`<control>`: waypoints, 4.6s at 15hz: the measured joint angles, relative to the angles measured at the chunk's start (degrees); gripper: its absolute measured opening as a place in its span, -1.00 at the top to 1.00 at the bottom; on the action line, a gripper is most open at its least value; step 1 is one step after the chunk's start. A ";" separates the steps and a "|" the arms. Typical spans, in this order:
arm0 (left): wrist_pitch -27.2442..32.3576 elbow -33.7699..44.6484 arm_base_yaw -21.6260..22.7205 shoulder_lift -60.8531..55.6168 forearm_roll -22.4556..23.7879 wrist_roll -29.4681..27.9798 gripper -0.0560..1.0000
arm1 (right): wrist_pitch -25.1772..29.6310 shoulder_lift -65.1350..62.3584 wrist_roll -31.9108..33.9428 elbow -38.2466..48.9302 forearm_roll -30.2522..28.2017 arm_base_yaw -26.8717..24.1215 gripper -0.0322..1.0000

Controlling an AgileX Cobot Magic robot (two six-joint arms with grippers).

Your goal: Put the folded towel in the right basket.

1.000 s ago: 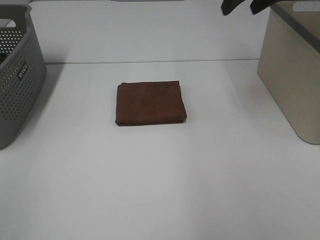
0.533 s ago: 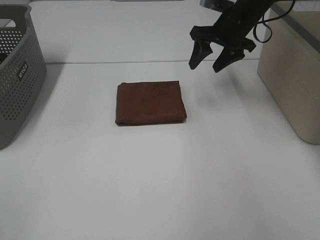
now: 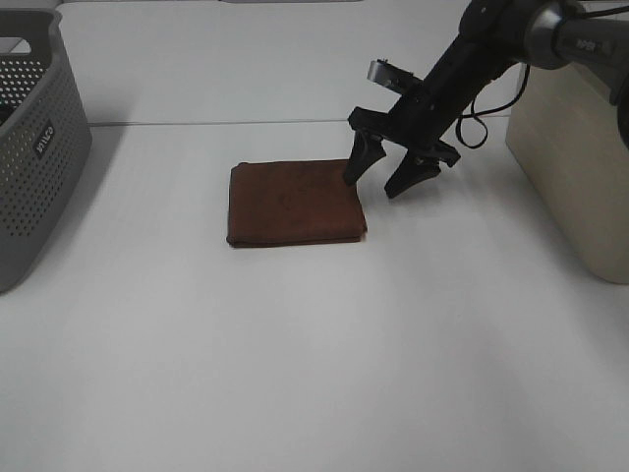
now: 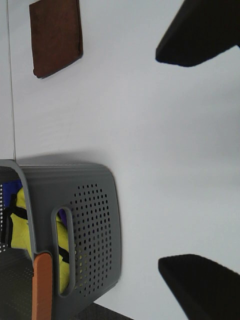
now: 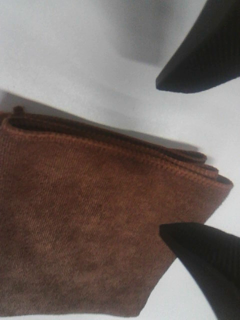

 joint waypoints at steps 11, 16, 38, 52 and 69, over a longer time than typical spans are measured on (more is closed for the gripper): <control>0.00 0.00 0.00 0.00 0.00 0.00 -0.94 | -5.79 4.41 -2.46 -0.52 5.84 4.07 0.12; 0.00 0.00 0.00 0.00 0.00 0.00 -0.94 | -5.84 4.98 -2.46 -1.66 5.27 4.13 0.78; 0.00 0.00 0.00 0.00 0.00 0.00 -0.94 | 1.43 -35.98 0.00 -8.25 -26.53 -13.46 0.78; 0.00 0.00 0.00 0.00 0.00 0.00 -0.94 | 1.38 -30.08 -0.97 12.09 -21.72 -25.32 0.38; 0.00 0.00 0.00 0.00 0.00 0.00 -0.94 | 1.20 -51.80 5.67 21.77 -22.40 -12.72 -0.48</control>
